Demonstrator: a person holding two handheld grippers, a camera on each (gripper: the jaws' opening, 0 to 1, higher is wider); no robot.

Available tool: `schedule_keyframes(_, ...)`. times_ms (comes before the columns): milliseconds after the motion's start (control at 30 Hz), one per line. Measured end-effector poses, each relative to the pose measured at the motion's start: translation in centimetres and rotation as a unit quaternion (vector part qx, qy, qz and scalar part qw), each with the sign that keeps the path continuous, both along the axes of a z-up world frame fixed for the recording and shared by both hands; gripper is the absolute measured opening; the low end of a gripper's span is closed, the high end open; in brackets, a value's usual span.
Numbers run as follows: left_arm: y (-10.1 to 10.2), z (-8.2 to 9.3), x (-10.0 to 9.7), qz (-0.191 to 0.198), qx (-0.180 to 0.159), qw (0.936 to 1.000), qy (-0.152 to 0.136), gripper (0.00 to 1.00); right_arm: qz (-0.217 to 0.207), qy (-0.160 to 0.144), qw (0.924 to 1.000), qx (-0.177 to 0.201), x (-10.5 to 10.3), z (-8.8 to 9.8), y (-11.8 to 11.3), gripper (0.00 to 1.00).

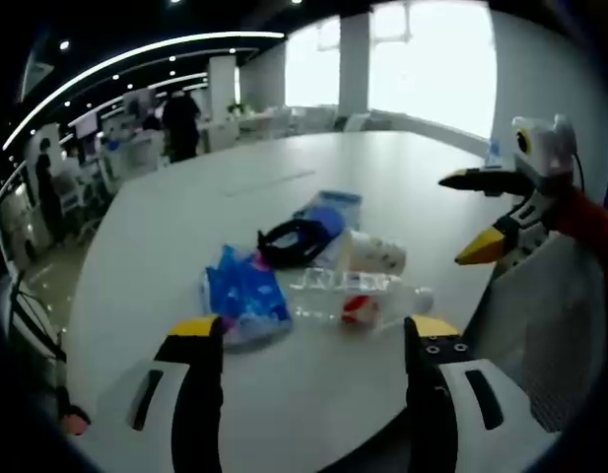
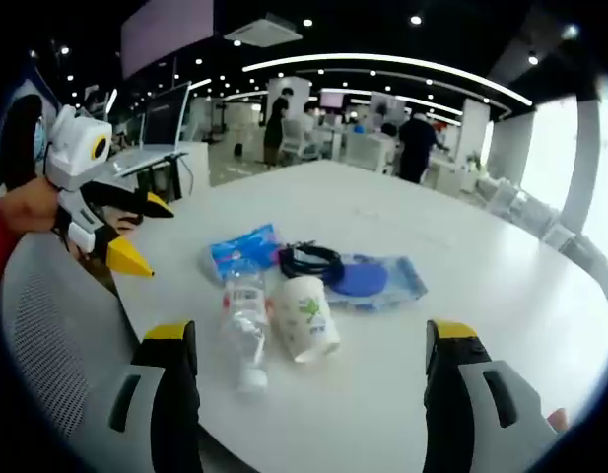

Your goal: Arrange the tabletop items into an orderly group along one side of the table until the central work area is clear of visible clutter.

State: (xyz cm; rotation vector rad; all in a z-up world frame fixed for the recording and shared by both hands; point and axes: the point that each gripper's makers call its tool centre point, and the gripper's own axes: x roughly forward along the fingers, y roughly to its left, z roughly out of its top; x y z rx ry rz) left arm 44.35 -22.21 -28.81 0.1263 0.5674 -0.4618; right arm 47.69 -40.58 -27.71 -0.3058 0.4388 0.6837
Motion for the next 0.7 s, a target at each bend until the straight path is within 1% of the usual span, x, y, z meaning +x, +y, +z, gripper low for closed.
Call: schedule_keyframes(700, -0.01, -0.11, -0.04, -0.001, -0.001, 1.0, 0.002, 0.72, 0.0, 0.002, 1.0, -0.001, -0.06, -0.15, 0.05, 0.95)
